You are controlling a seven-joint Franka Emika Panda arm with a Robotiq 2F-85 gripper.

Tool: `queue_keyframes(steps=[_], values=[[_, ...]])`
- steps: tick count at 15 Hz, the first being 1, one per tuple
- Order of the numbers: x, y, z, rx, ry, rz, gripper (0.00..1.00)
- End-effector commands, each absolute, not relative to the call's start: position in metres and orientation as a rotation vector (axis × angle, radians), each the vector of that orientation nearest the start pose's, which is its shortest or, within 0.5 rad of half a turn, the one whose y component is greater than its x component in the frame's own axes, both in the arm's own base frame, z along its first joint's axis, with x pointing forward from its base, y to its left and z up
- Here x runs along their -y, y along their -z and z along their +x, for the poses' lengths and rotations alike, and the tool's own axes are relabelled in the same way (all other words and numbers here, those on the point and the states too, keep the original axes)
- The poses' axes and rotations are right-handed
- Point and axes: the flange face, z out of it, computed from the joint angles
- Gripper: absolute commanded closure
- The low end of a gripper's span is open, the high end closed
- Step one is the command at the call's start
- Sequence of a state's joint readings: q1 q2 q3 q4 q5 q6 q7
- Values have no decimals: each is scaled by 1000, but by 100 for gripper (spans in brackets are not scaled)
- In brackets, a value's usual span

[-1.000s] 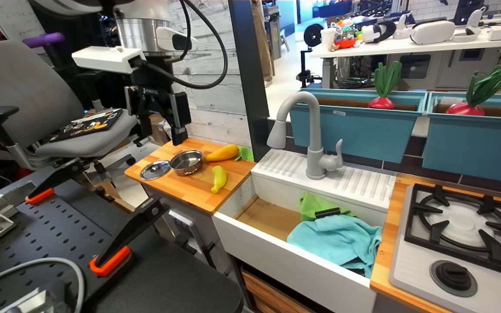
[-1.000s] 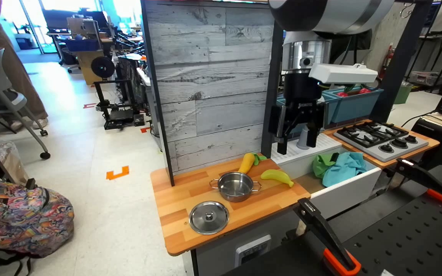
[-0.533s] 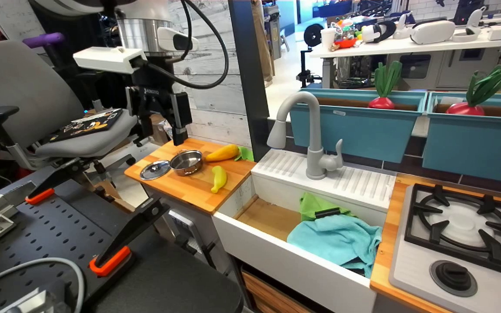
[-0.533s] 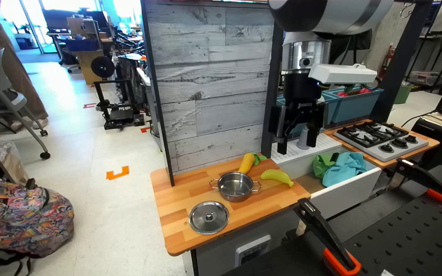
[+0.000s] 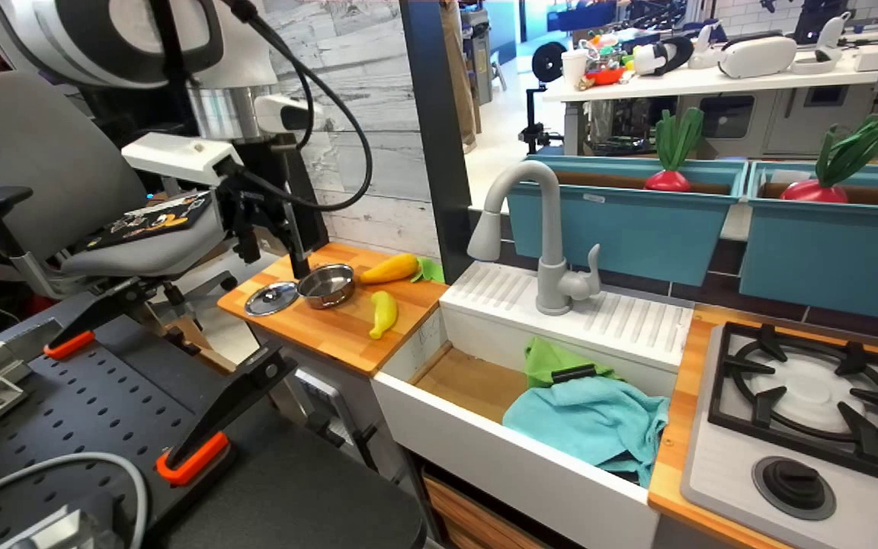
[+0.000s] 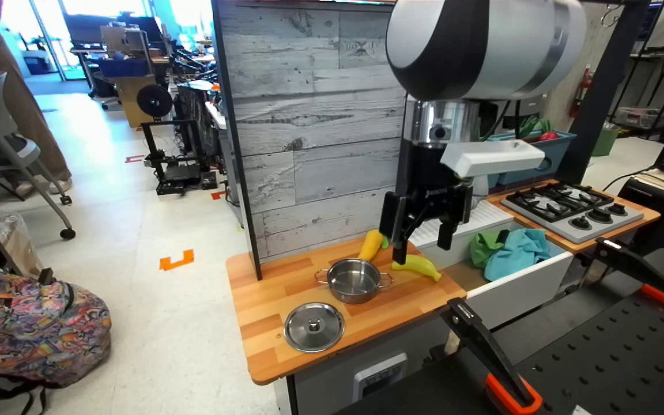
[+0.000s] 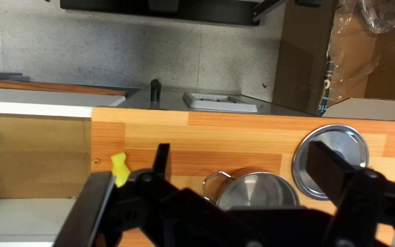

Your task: Put the lid on the pot

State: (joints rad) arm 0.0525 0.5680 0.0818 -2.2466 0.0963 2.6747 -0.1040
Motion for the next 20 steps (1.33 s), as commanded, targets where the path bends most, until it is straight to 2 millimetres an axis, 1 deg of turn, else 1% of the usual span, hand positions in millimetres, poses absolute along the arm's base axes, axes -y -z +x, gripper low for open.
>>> queue_keyframes(steps=[1,3,5,9,14,20], values=[[-107,-68,501,262,-127,-3049,0],[-128,-52,498,302,-121,-3054,0],[-147,-41,494,345,-108,-3060,0],[-176,-28,494,407,-75,-3055,0],[-196,-22,509,466,-30,-3059,0],[-214,-2,522,536,-36,-3048,0]])
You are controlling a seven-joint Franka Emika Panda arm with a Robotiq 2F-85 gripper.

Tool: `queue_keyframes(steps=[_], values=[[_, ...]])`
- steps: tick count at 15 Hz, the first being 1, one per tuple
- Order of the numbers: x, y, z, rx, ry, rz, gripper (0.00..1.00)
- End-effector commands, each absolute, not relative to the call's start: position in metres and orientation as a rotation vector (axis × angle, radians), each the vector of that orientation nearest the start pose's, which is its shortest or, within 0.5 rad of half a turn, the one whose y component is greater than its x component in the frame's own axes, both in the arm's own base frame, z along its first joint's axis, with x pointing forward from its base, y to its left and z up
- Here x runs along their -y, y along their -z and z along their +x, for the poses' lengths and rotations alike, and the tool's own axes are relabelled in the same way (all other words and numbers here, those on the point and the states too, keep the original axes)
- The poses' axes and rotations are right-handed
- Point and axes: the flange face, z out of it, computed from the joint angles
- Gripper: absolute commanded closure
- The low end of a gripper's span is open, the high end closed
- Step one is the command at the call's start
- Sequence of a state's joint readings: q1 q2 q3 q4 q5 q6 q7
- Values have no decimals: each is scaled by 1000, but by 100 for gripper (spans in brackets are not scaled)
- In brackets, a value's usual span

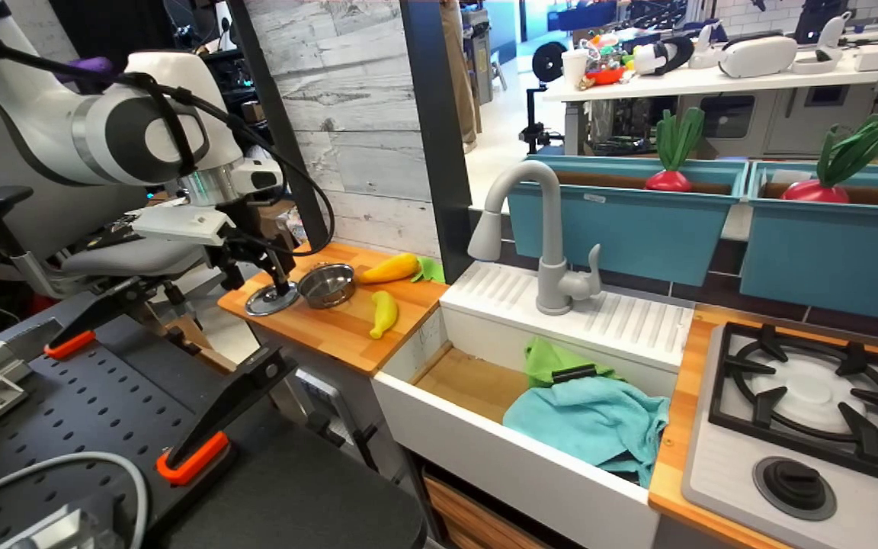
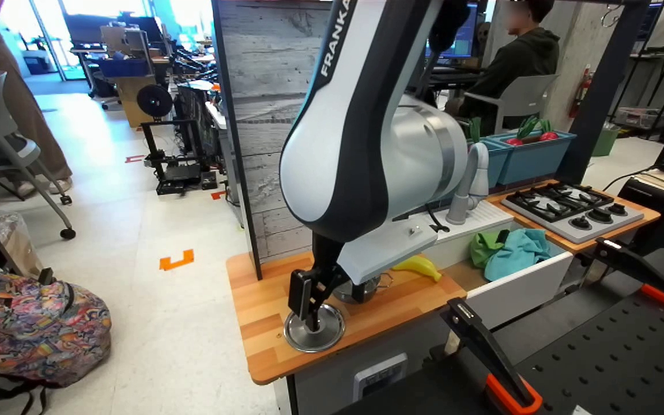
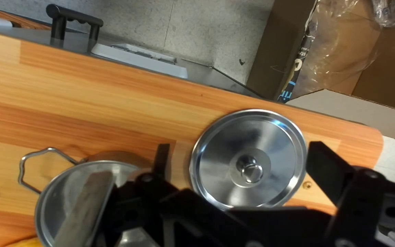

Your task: Put the lid on the pot

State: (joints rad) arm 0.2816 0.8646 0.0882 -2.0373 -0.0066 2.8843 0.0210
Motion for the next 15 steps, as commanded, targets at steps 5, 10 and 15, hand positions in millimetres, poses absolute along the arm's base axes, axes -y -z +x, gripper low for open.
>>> queue_keyframes(steps=[5,10,15], values=[[-227,14,526,570,-50,-3041,0],[-234,23,529,606,-56,-3049,33],[-234,21,535,605,-69,-3053,82]])
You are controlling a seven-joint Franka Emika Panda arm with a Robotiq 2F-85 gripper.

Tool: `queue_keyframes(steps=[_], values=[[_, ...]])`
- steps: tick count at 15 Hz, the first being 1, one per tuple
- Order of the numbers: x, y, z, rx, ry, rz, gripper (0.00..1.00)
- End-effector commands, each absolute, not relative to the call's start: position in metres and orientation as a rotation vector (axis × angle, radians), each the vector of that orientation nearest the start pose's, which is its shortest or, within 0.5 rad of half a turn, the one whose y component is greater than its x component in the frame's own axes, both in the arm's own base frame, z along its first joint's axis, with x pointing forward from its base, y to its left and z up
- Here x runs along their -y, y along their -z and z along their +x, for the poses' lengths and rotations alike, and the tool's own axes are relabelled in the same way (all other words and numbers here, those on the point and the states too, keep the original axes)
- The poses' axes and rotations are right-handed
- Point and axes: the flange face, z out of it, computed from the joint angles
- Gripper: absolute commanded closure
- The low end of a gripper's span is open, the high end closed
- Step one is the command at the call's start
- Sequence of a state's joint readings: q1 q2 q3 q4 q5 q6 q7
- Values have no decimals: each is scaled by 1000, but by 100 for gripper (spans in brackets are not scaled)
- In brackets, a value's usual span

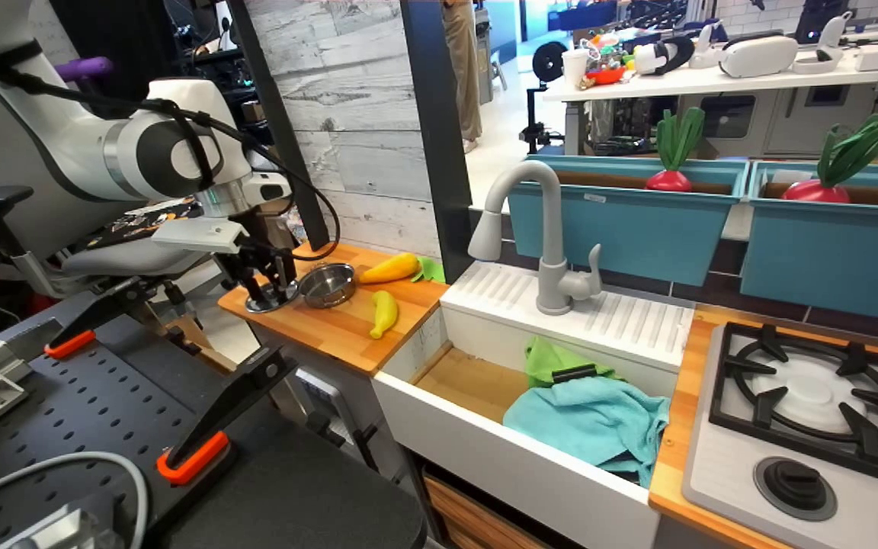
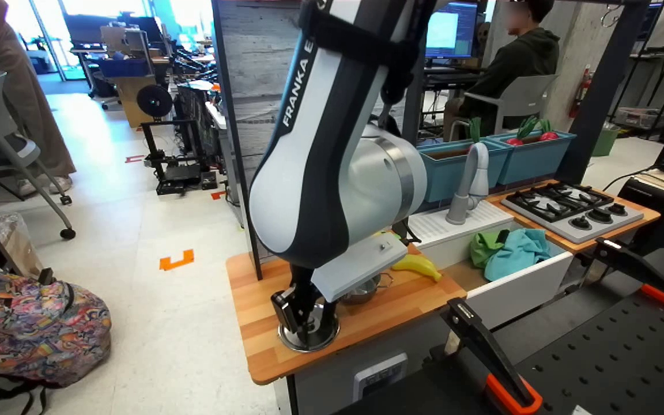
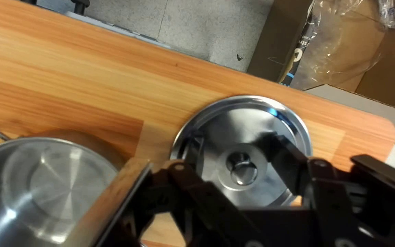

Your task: Put the lid on the pot

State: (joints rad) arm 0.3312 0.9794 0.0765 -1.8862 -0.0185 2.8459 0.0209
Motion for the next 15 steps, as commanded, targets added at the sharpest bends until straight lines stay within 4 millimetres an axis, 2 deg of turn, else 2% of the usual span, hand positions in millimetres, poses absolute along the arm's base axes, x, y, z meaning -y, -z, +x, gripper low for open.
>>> queue_keyframes(steps=[1,2,3,9,15], values=[[-235,20,536,606,-67,-3054,89],[-235,20,538,605,-66,-3055,97],[-235,19,539,604,-66,-3055,100],[-235,14,539,611,-71,-3062,100],[-252,-3,526,673,-115,-3069,100]])
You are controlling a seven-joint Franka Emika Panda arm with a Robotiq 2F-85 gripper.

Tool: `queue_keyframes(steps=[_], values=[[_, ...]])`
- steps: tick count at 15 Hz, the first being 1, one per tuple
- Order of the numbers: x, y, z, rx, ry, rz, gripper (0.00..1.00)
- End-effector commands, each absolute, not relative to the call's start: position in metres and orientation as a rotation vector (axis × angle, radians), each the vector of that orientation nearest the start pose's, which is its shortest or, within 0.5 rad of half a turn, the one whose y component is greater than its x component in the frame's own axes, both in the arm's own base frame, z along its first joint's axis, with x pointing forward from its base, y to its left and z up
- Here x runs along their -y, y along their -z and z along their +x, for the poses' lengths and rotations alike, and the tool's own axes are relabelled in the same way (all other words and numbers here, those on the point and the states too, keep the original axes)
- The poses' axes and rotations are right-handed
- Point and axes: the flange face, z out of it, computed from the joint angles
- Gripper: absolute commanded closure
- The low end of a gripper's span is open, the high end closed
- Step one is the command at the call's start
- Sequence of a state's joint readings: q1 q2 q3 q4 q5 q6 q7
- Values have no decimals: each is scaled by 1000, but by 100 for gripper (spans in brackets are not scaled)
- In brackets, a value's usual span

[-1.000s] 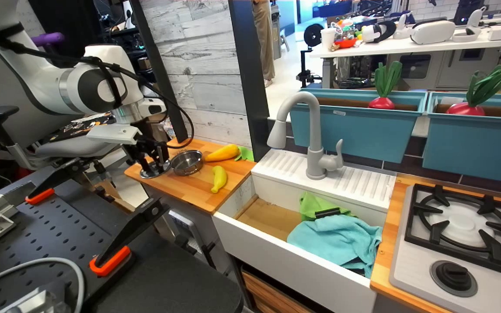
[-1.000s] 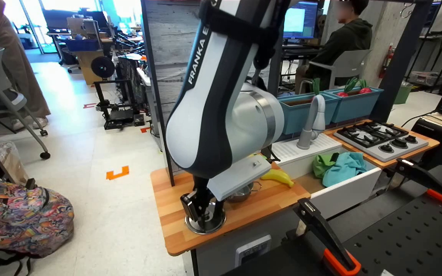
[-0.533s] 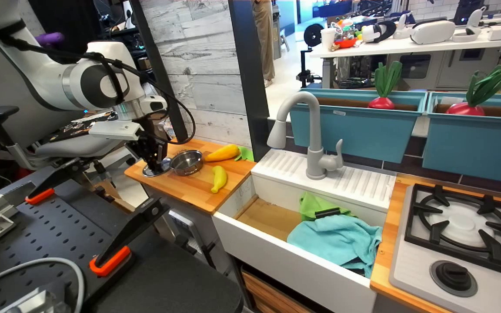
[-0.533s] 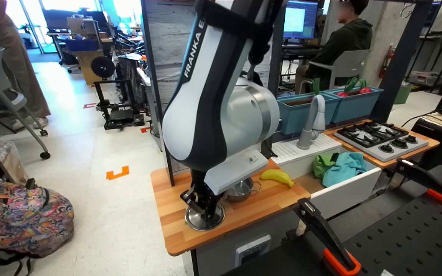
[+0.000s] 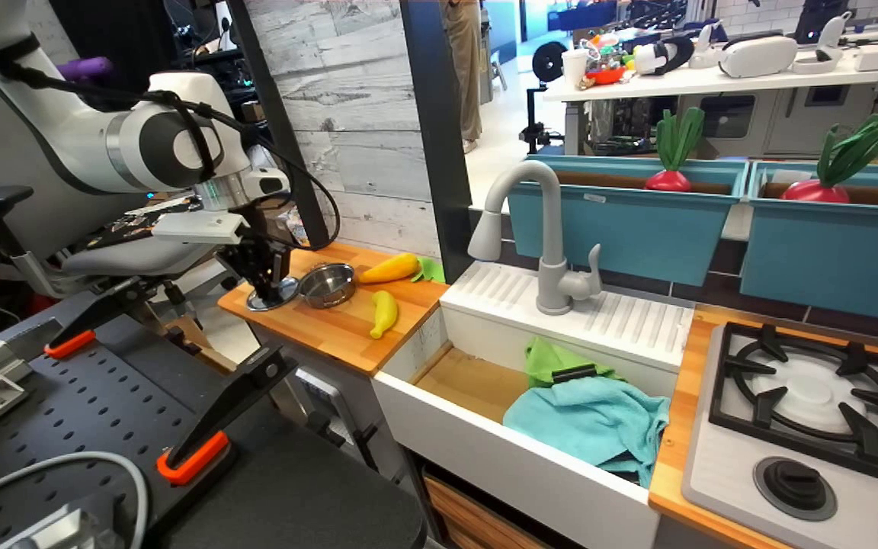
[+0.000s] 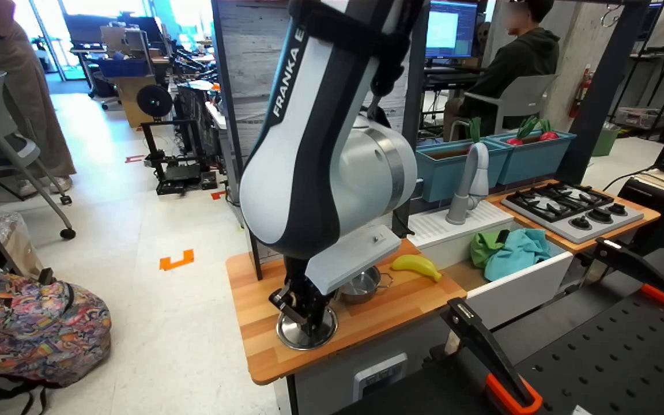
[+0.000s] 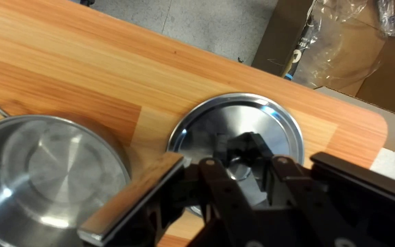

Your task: Put the lid on the pot

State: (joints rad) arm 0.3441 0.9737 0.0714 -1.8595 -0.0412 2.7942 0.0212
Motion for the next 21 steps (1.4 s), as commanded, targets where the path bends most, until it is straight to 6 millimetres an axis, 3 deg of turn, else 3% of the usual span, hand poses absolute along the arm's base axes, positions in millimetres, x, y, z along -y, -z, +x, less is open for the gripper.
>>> queue_keyframes(steps=[1,5,8,14,21], values=[[-257,-7,522,692,-125,-3070,100],[-267,-28,508,729,-121,-3071,100],[-263,-46,504,713,-95,-3075,100],[-215,-80,508,691,-76,-3092,100],[-162,-87,542,641,-48,-3110,100]])
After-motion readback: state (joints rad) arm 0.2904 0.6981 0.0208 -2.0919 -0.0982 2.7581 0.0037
